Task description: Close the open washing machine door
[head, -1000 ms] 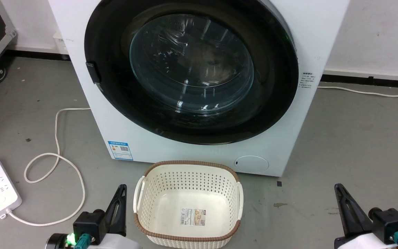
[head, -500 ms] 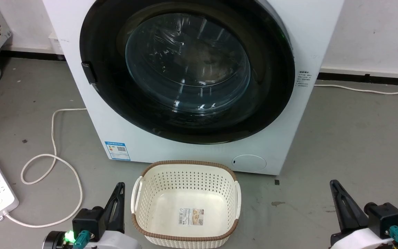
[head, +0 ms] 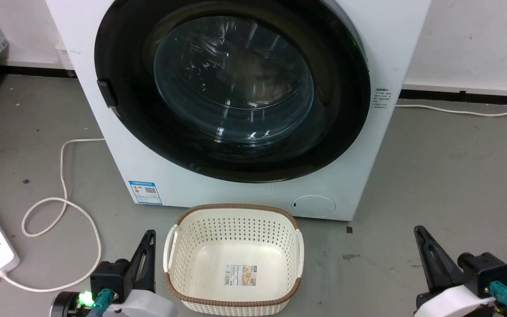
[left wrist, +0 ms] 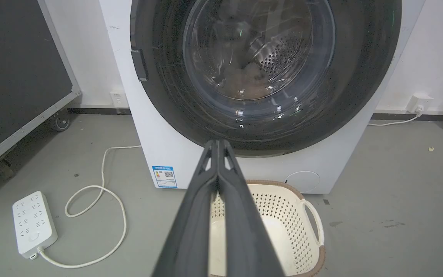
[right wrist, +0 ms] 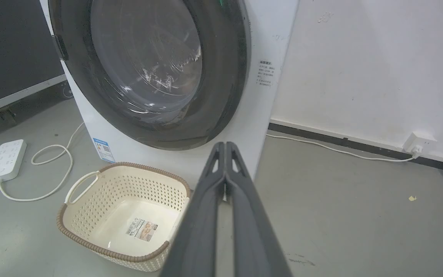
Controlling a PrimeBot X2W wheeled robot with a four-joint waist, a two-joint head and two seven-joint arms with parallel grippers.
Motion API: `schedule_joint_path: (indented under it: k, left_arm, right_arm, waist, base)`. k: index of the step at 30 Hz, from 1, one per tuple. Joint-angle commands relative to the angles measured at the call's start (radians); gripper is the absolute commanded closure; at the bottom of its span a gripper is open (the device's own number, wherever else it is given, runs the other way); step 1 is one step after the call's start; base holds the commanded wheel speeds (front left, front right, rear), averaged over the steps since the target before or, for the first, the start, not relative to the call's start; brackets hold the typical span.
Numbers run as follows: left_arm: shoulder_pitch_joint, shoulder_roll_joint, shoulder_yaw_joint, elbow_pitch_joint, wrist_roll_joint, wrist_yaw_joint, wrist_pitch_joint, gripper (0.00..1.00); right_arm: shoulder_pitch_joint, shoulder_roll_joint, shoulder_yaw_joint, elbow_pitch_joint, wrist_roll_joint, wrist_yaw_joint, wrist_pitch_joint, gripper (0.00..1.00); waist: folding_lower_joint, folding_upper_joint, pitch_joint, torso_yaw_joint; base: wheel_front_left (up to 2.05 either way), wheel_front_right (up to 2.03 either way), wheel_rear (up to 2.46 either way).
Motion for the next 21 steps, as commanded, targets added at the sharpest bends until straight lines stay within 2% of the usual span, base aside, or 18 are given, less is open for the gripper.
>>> schedule_joint_path:
  k: [1,21]
  left_arm:
    - [-0.018,0.001,0.003,-0.006,0.009,0.005,0.007,1.00]
    - [-0.027,0.001,0.016,-0.025,0.029,0.015,0.046,1.00]
  right_arm:
    - [-0.015,0.004,0.006,-0.009,0.007,0.000,0.008,1.00]
    - [-0.028,0.004,0.030,-0.019,0.011,-0.001,0.047,1.00]
  waist:
    - [0.0000,-0.0001,0.000,-0.001]
    - [0.0000,-0.0001,0.005,-0.017]
  base:
    - [0.00,0.00,0.00]
    - [0.00,0.00,0.00]
